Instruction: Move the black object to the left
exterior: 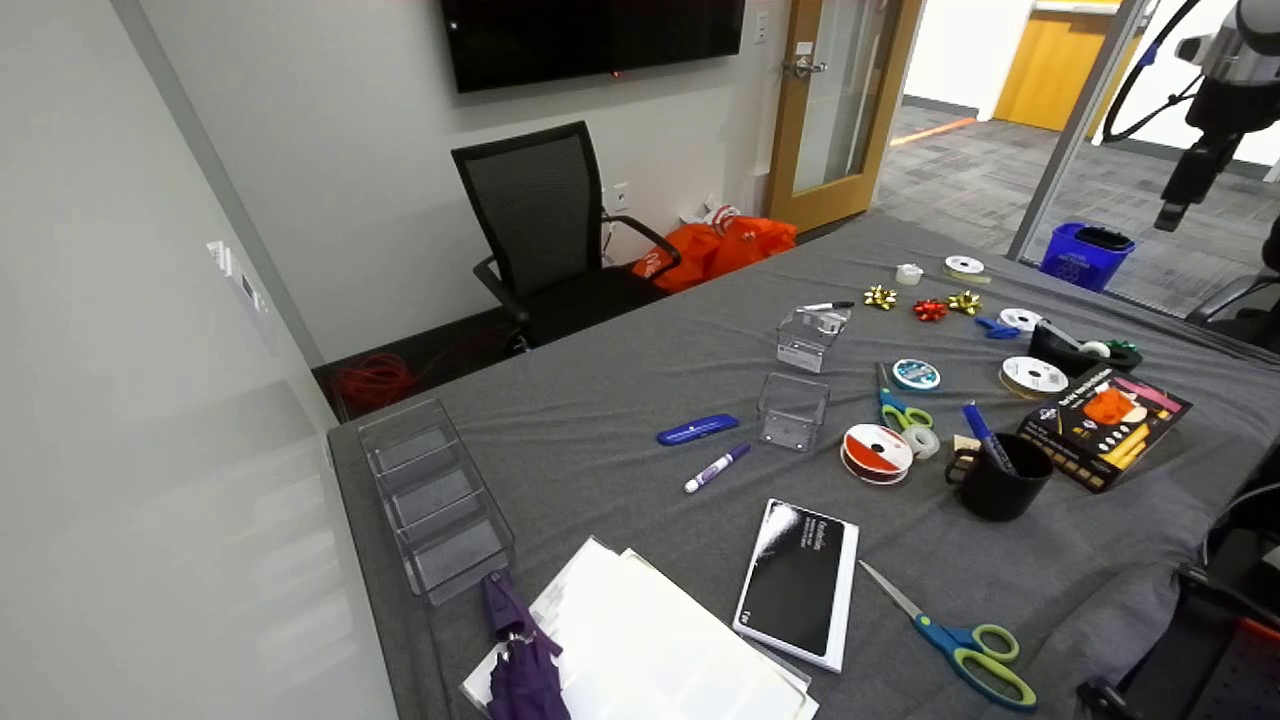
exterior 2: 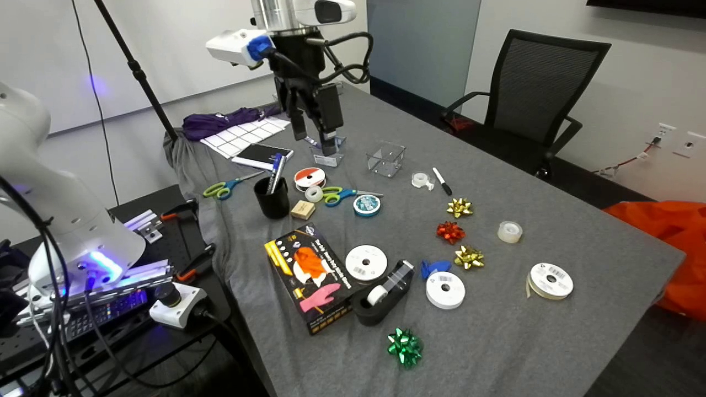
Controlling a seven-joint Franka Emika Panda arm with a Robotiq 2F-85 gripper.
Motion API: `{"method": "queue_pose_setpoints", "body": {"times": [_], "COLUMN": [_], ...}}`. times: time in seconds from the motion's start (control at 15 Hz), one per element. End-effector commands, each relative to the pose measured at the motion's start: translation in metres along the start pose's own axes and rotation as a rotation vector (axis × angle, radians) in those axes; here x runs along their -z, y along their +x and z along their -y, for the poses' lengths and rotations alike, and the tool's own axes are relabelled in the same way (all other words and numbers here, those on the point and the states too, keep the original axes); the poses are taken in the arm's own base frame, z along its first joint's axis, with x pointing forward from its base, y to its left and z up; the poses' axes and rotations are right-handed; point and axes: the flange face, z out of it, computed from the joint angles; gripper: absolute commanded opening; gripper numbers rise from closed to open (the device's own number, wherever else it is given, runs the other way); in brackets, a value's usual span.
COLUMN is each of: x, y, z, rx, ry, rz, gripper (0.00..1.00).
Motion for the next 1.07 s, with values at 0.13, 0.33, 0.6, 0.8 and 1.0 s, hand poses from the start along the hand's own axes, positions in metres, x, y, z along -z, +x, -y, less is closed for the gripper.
{"method": "queue_pose_setpoints", "body": {"times": [0.13, 0.33, 0.6, 0.8, 1.0], "x": [0.0, -0.02, -0.068, -0.108, -0.148], "y": [0.001, 0.008, 0.024, 0.031, 0.03], "z": [-0.001, -0.006, -0.016, -0.026, -0.04], "rx": [0.004, 0.021, -0.007, -0.011, 0.005], "ry": [-0.001, 0.009, 0.045, 0.063, 0.041], "rz": [0.001, -0.006, 0.02, 0.043, 0.032], "gripper": [1.0, 1.0, 1.0, 1.0, 1.0]}}
